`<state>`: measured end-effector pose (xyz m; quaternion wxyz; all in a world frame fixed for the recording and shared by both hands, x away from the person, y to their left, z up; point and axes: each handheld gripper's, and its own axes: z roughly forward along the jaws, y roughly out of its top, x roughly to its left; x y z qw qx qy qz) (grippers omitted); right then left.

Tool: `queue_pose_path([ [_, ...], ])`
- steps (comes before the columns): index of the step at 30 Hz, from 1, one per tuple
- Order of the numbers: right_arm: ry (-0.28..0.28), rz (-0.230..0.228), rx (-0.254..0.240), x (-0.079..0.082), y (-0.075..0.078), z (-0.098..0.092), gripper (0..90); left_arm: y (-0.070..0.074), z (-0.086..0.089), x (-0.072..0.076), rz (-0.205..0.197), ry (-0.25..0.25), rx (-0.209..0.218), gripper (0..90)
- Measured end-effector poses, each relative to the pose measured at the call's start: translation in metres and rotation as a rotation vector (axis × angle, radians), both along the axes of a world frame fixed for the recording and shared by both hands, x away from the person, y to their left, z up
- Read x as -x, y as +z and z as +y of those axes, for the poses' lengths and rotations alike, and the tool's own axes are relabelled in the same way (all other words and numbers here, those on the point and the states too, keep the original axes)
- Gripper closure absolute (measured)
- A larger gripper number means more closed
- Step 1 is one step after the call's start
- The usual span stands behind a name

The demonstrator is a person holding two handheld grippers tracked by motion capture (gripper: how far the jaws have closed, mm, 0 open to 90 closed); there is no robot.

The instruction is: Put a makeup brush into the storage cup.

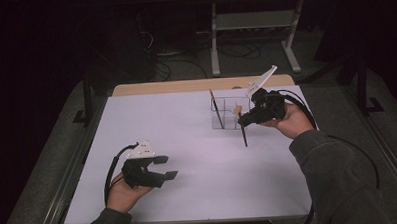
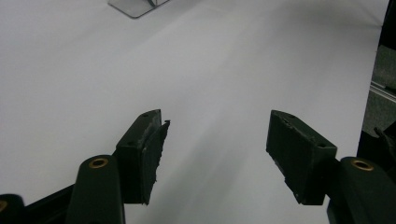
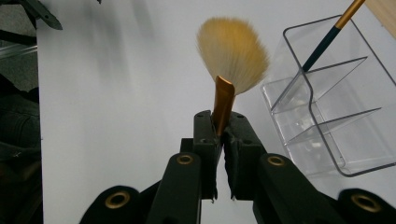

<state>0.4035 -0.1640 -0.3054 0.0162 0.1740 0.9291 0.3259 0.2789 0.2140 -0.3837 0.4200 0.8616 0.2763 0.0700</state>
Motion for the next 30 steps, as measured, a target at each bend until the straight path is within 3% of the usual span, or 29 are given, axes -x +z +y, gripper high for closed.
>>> queue_pose_path([
  [22,-0.014,-0.008,0.018,-0.020,0.014,0.009,82.9,0.000,0.011,0.002,-0.015,0.024,0.014,31.2],
  [30,-0.018,-0.035,0.019,-0.030,0.016,0.014,82.9,-0.001,0.013,0.001,-0.016,0.019,0.014,31.1],
])
